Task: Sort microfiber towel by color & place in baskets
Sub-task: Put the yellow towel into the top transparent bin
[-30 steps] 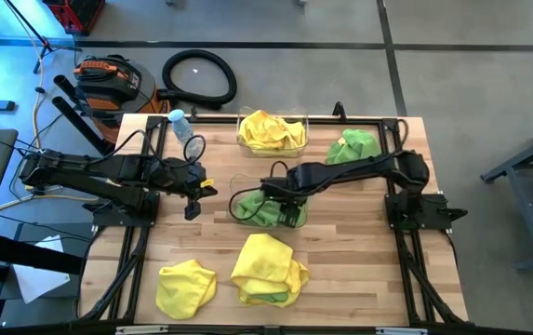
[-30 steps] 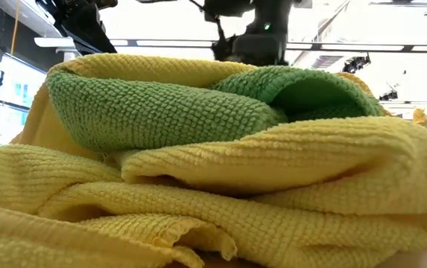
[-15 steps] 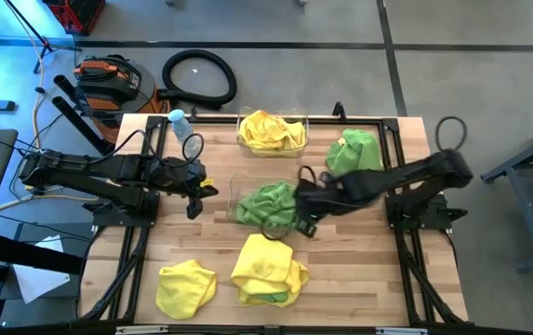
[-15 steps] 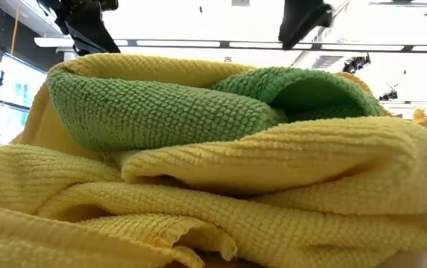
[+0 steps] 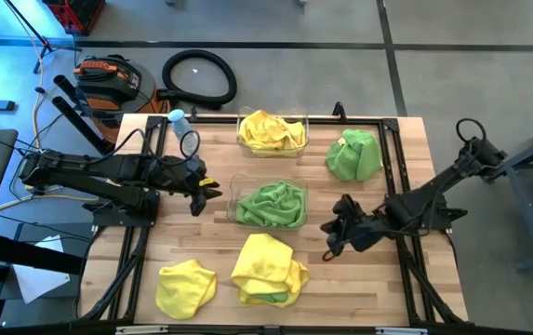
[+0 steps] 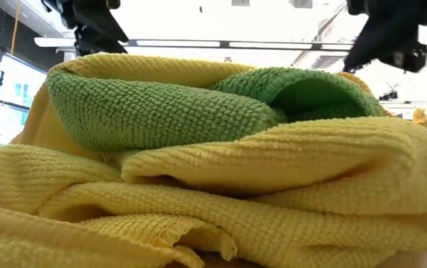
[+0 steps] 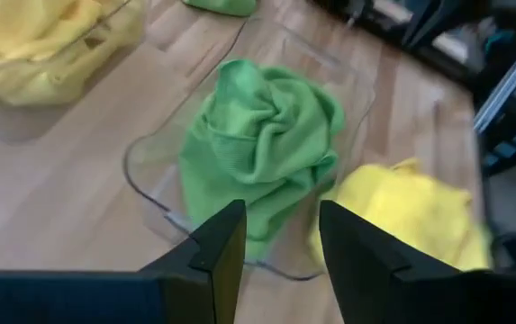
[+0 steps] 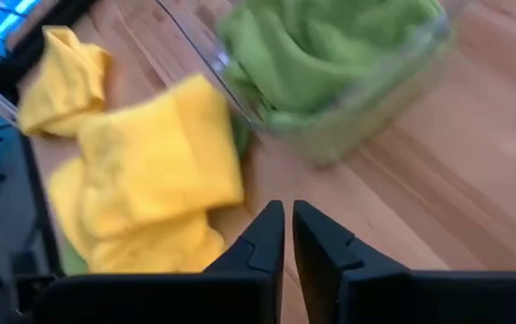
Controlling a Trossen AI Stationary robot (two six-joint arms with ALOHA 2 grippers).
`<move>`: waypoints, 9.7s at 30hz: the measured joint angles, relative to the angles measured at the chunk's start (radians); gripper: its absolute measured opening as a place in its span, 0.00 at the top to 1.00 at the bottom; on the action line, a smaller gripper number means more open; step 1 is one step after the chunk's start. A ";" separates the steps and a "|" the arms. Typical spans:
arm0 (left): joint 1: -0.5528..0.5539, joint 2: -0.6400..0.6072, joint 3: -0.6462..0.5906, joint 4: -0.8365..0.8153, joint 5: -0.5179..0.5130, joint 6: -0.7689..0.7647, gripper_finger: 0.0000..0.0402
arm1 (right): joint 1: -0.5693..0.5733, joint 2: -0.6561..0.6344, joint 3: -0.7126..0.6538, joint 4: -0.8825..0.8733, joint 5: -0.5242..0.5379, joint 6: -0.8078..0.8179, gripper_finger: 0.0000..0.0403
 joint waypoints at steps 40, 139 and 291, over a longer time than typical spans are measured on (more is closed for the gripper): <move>-0.830 0.895 0.449 -0.531 0.173 -1.705 0.67 | 0.147 -0.007 -0.049 -0.119 -0.045 -0.097 1.00; 0.498 0.932 0.971 -0.225 0.063 0.847 1.00 | -0.084 -0.007 -0.048 -0.232 0.008 0.111 1.00; -0.484 -0.020 -0.083 -0.180 -0.325 -0.160 0.74 | -0.029 0.676 0.952 -0.694 -0.109 -0.045 1.00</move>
